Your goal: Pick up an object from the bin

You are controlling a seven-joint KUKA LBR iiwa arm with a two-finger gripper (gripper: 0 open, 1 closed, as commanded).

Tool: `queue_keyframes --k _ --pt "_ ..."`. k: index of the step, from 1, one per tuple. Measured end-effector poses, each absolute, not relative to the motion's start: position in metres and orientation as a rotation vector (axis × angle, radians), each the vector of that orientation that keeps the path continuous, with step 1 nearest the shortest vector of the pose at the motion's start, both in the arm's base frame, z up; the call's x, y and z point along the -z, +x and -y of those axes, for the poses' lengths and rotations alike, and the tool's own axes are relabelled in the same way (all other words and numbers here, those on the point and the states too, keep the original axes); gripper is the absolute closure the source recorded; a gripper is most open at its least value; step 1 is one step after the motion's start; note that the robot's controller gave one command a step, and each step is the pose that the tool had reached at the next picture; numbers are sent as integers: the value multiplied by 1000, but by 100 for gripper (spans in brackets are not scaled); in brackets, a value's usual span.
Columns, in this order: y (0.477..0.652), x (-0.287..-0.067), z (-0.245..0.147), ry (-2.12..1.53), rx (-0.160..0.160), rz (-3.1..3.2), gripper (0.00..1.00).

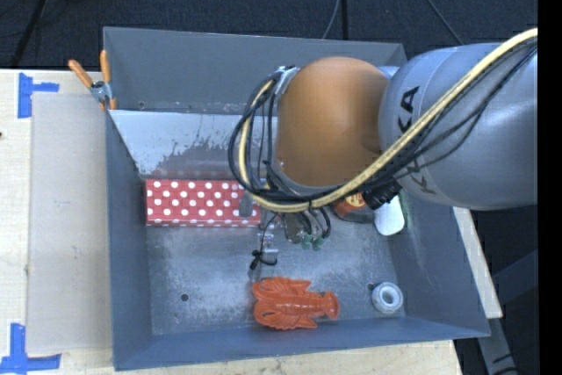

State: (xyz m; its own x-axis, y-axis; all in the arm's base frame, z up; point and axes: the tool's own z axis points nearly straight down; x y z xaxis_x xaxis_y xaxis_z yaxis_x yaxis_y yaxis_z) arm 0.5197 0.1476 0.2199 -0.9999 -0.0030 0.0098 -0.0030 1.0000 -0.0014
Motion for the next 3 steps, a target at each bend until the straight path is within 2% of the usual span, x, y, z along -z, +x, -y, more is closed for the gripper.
queue_keyframes --k 1,2,3 --pt "521 -224 -147 -1 0 3140 0" --pt "502 -177 -135 25 1 3140 0" --pt "493 -140 -112 174 -1 3128 0"
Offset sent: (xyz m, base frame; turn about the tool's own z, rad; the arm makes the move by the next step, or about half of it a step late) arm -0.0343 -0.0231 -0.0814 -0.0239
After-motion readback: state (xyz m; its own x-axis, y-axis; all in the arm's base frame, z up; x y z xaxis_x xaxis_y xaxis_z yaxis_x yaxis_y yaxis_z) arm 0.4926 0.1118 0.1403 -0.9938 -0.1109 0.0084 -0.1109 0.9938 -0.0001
